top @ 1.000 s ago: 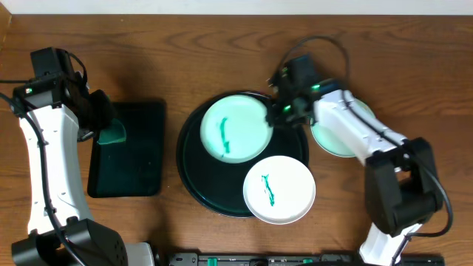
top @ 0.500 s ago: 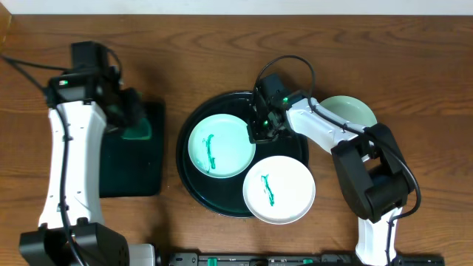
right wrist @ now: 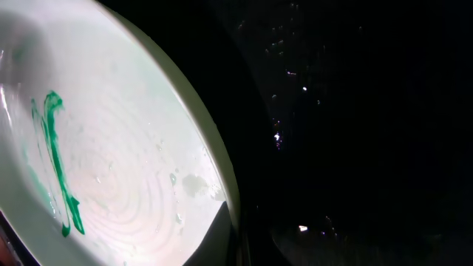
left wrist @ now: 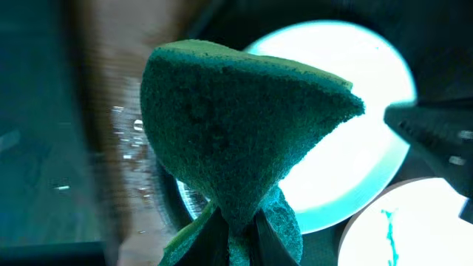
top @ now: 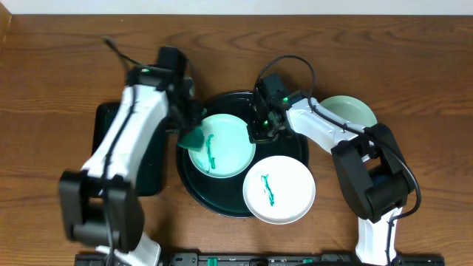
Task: Clean dirty plates on tray and stack at the side
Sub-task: 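Scrub the held plate with the sponge in the left gripper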
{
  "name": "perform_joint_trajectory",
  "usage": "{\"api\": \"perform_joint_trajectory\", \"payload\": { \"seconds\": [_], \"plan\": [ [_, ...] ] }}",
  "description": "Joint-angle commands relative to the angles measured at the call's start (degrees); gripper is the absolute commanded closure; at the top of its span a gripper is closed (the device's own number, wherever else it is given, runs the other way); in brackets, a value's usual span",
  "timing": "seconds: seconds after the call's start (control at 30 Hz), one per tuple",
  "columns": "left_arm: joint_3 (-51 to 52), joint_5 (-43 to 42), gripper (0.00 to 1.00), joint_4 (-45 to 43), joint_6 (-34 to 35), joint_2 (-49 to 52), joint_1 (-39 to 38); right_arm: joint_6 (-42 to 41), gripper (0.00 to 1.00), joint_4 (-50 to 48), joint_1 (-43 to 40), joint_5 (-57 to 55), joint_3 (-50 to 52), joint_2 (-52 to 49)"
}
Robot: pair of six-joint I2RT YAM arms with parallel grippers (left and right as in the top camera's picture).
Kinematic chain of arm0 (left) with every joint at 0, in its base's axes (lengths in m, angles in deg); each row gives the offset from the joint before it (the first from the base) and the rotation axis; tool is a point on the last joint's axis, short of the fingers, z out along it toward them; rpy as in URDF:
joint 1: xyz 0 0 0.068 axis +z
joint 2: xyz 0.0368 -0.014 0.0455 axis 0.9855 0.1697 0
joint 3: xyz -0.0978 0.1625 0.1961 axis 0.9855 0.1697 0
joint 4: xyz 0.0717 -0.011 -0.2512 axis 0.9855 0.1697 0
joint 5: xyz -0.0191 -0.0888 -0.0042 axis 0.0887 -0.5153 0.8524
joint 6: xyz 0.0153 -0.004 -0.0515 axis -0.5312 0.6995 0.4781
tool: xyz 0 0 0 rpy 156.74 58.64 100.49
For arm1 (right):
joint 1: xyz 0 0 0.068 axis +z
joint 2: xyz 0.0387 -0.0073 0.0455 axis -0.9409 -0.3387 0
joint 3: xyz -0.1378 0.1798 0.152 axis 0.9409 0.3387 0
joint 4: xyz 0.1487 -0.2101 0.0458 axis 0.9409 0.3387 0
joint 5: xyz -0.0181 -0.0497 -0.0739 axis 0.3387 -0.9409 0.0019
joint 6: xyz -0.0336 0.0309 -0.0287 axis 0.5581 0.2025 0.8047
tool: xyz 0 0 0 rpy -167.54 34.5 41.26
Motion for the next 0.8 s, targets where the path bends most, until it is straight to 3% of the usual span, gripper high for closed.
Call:
{"api": "perform_joint_trajectory", "payload": {
  "seconds": [0.0,0.2,0.43,0.57,0.63,0.77],
  "plan": [
    [0.4,-0.5,0.93,0.2,2.9,5.0,-1.6,-1.0,0.99,-0.2,-0.9,-1.0,-0.5,-0.2],
    [1.3,-0.3,0.93,-0.7,4.9,12.1,-4.6,-0.9,0.99,0.1,-0.9,-1.0,-0.5,-0.2],
    [10.6,-3.6,0.93,-11.7,6.0,12.7,-5.7,-0.9,0.99,0.0,-0.9,-1.0,-0.5,-0.2],
    [11.7,-24.3,0.93,-13.9,-8.3,12.5,-5.7,-0.9,0.99,0.0,-0.9,-1.0,-0.5,-0.2],
    [11.7,-30.8,0.93,-14.3,-13.6,12.1,-5.6,-0.9,0.99,-0.1,-0.9,-1.0,-0.5,-0.2],
    [11.7,-27.3,0.93,-15.3,-13.1,11.8,-5.5,-0.9,0.99,-0.1,-0.9,-1.0,-0.5,-0.2]
  ]
}}
